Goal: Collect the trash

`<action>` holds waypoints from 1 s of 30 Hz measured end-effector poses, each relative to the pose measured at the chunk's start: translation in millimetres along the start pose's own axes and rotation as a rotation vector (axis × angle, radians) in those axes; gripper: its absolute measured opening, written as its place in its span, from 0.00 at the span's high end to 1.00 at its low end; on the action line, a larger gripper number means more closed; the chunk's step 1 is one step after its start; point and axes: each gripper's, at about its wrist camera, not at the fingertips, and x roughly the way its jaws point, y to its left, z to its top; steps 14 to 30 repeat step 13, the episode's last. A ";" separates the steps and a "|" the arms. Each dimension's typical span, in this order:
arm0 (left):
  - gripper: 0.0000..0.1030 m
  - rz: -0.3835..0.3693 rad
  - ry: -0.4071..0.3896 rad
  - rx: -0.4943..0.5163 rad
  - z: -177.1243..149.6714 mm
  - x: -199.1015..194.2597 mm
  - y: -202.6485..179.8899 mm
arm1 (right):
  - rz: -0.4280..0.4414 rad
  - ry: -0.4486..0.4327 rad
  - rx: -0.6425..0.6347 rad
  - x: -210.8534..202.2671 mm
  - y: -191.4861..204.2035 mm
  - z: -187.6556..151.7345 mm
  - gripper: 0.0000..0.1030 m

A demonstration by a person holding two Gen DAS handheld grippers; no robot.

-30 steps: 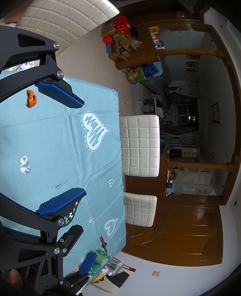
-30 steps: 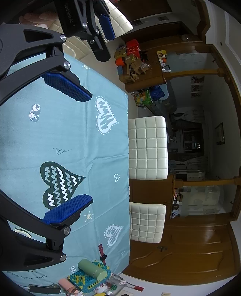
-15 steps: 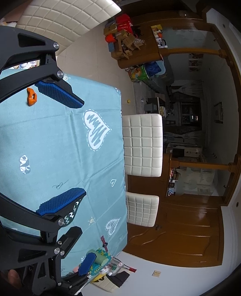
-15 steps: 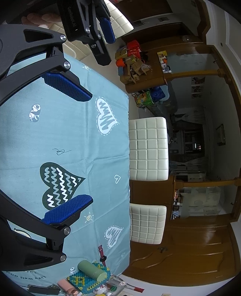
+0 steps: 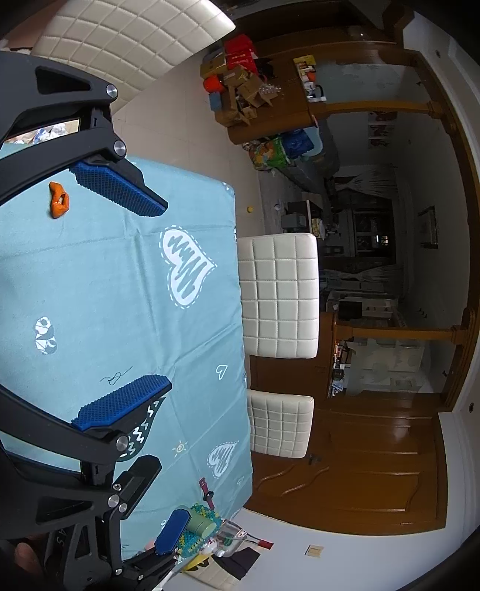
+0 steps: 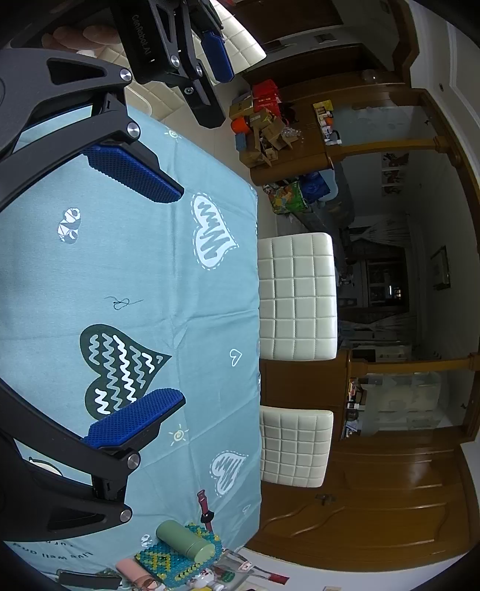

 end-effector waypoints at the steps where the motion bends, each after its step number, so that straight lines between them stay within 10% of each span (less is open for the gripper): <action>1: 0.17 0.001 0.002 0.000 -0.6 -0.2 0.8 | -0.001 0.000 -0.001 0.0 0.2 0.0 0.03; 30: 0.17 -0.011 0.019 0.004 -1.5 0.7 1.7 | -0.003 -0.004 0.000 0.7 2.3 -2.0 0.03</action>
